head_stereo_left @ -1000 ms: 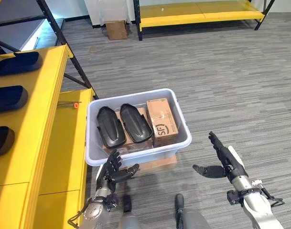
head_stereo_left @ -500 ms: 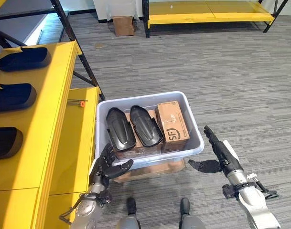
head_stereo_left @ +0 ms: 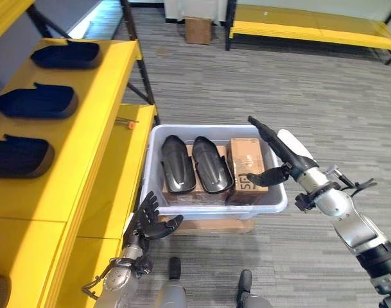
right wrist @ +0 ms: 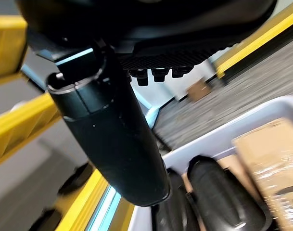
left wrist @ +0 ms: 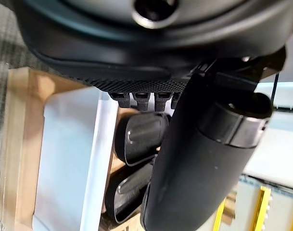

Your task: Move parts from the plastic box to the shelf.

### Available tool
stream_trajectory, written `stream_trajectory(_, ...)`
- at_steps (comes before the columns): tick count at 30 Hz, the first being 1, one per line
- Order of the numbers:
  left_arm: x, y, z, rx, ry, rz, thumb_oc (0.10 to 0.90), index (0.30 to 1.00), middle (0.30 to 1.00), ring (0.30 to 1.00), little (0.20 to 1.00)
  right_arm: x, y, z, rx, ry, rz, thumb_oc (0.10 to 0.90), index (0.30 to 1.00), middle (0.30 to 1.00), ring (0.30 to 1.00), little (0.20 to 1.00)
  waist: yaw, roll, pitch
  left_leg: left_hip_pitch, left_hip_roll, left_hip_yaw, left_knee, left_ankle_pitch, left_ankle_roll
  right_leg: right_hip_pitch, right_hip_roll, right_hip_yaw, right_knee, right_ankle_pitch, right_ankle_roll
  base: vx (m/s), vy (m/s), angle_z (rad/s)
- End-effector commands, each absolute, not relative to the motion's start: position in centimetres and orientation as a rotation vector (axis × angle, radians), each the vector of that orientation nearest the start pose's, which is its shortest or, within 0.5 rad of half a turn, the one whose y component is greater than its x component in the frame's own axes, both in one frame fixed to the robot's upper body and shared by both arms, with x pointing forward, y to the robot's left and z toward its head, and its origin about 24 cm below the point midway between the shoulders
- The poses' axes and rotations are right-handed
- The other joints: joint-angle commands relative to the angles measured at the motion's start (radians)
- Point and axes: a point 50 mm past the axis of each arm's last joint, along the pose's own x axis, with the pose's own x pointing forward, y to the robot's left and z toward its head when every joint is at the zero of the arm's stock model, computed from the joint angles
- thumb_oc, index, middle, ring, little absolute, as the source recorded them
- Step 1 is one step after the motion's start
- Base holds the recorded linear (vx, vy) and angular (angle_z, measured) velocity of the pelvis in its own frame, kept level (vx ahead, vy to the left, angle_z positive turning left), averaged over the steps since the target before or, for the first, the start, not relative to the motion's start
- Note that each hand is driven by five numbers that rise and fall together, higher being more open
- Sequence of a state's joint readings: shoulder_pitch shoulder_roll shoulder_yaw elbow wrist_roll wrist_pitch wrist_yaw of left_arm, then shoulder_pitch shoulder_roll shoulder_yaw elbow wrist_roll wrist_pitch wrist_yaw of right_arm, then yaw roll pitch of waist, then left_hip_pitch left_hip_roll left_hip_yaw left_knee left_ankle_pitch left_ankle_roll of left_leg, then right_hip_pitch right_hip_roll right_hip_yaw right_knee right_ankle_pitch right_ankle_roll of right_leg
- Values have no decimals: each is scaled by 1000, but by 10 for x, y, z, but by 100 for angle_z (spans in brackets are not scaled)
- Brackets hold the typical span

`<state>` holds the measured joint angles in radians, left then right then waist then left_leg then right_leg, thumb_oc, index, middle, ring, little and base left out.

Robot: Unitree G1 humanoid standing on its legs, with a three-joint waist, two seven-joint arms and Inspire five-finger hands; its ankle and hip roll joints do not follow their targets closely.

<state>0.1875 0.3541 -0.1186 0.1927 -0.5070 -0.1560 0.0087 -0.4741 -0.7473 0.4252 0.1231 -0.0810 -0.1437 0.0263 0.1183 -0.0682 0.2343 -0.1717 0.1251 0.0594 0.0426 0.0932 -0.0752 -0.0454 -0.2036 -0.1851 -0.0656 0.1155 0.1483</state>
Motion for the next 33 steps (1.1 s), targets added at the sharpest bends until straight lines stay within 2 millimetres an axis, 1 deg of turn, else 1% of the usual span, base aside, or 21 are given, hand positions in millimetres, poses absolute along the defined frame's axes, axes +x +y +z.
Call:
stream_trajectory(1, 217, 228, 26, -99, 23, -5, 900, 1000, 1000, 1000, 1000, 326, -158, 187, -954, -536, 359, 900, 1000, 1000, 1000, 1000, 7, -46, -10, -69, 61, -14, 96, -44, -21, 60, -62, -9, 125, -136, 23, -41, -21, 17)
stream_trajectory(5, 219, 229, 28, -102, 16, -1, 900, 1000, 1000, 1000, 1000, 338, -144, 192, -1000, -536, 385, 900, 1000, 1000, 1000, 1000, 24, -45, 11, -80, 60, -25, 98, -38, -22, 52, -58, -15, 135, -141, 18, -39, -16, 7)
stream_trajectory(6, 219, 229, 28, -103, 15, 1, 900, 1000, 1000, 1000, 1000, 339, -143, 193, -1000, -538, 386, 900, 1000, 1000, 1000, 1000, 23, -45, 12, -80, 60, -25, 99, -38, -22, 52, -57, -15, 135, -142, 18, -48, -8, 4)
stream_trajectory(8, 222, 229, 32, -101, -2, 3, 900, 1000, 1000, 1000, 1000, 350, -130, 198, -1038, -537, 399, 900, 1000, 1000, 1000, 1000, 40, -39, 47, -99, 62, -38, 106, -32, -23, 33, -53, -21, 154, -147, 13, -86, -17, 4)
stream_trajectory(10, 223, 231, 33, -98, -8, 8, 900, 1000, 1000, 1000, 1000, 352, -127, 199, -1047, -539, 403, 900, 1000, 1000, 1000, 1000, 42, -37, 54, -102, 64, -41, 105, -29, -23, 27, -52, -21, 160, -149, 12, -45, -3, 6)
stream_trajectory(14, 226, 229, 36, -102, -21, 11, 900, 1000, 1000, 1000, 1000, 359, -124, 196, -1046, -509, 392, 900, 1000, 1000, 1000, 1000, 52, -30, 76, -109, 64, -44, 98, -21, -23, 14, -51, -26, 165, -147, 11, -17, 2, 5)
stream_trajectory(22, 229, 228, 39, -95, -31, 8, 900, 1000, 1000, 1000, 1000, 371, -122, 194, -1061, -464, 364, 900, 1000, 1000, 1000, 1000, 56, -22, 108, -119, 67, -37, 82, -7, -23, -21, -46, -14, 161, -135, 7, -32, 9, 0)
stream_trajectory(33, 236, 231, 45, -79, -63, 33, 900, 1000, 1000, 1000, 1000, 377, -123, 189, -1088, -422, 349, 900, 1000, 1000, 1000, 1000, 53, -12, 141, -138, 66, -34, 80, -1, -23, -50, -46, -11, 169, -131, 6, -6, 5, 0)
